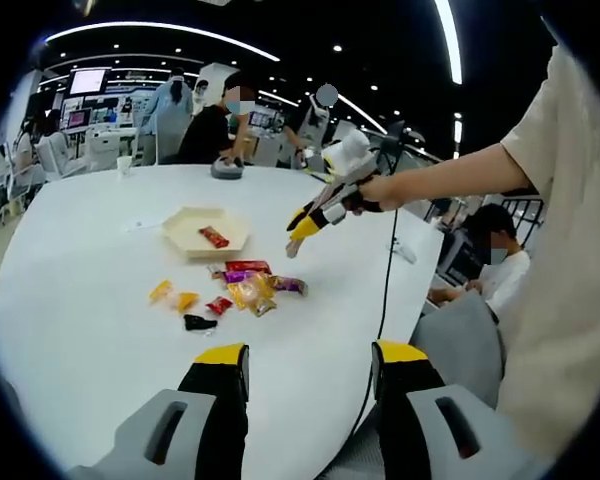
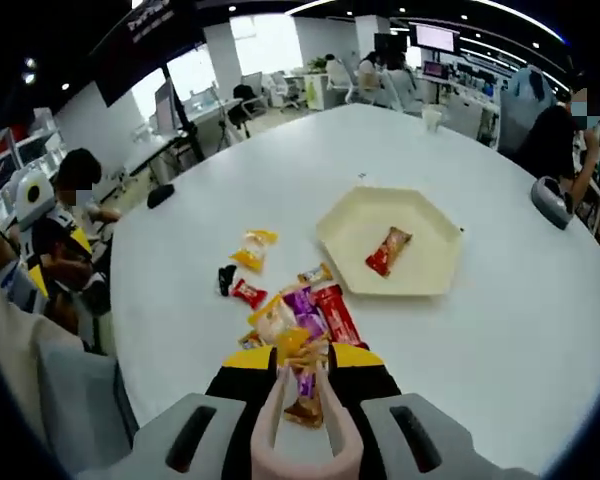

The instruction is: Place the target food into the container with the food tongs after gripping and lifting it, then release it inside without dropping or visibly crushing the food.

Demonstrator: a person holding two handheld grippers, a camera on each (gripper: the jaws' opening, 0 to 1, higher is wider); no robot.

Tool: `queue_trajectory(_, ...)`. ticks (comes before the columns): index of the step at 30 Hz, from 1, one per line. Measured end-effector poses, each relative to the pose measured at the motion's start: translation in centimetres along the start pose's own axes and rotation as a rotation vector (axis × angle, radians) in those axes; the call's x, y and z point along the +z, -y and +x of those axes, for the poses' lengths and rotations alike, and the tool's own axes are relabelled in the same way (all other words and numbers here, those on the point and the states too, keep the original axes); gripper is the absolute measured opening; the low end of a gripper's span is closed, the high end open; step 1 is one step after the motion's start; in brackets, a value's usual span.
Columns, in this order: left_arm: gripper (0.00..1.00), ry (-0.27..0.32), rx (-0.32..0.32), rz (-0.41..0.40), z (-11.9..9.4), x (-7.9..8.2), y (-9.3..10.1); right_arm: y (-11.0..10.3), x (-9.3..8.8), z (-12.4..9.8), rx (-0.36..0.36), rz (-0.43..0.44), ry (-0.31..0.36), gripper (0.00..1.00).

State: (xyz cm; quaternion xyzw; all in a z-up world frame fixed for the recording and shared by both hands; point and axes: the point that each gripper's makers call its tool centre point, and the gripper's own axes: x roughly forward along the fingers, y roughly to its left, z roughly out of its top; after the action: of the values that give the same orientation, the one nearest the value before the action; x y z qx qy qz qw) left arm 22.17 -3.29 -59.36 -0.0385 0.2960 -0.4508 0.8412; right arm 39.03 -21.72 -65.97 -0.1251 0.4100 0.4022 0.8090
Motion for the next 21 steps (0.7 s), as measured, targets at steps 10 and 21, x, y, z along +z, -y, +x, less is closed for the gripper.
queue_trajectory(10,0.48,-0.014,0.011,-0.016,-0.5,-0.9,-0.3,-0.5,-2.6,2.3,-0.063,-0.054,-0.052,0.2)
queue_trajectory(21,0.48,-0.033,0.021,-0.034,-0.3,-1.4,-1.0,-1.1,-5.3,4.6,-0.089,-0.139,-0.128,0.23)
